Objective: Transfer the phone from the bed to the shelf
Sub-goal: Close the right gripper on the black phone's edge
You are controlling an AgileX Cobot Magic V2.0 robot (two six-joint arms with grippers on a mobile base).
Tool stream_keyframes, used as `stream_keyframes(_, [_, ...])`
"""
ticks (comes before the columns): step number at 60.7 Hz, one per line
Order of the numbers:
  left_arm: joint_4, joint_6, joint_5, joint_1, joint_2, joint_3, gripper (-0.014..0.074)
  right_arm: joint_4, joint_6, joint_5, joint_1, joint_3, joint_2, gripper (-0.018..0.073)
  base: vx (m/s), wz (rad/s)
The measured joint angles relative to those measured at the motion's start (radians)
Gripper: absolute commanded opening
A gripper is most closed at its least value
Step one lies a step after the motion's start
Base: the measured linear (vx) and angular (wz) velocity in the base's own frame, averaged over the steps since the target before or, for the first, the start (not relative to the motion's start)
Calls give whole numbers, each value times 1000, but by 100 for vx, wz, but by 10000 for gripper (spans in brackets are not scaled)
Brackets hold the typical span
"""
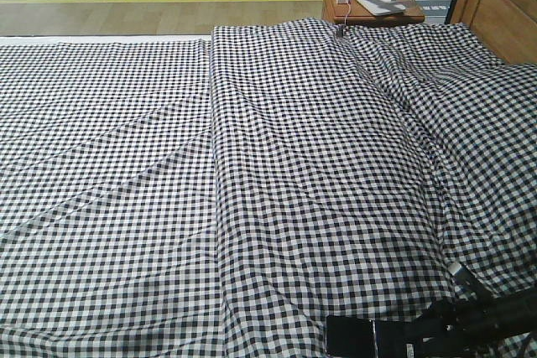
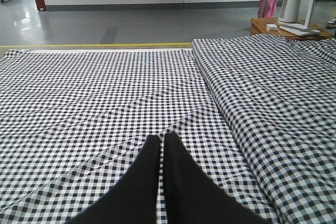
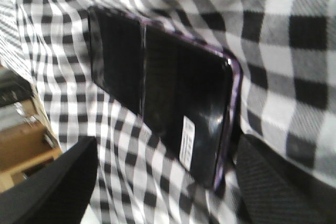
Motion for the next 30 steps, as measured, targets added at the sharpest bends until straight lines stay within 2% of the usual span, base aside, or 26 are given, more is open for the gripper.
stream_keyframes(18, [0, 0, 0, 0, 0, 0, 1, 148, -75, 35, 0, -2, 68, 517, 0, 0])
stream_keyframes(30, [0, 0, 0, 0, 0, 0, 1, 192, -98, 56, 0, -5, 95, 517, 0, 0])
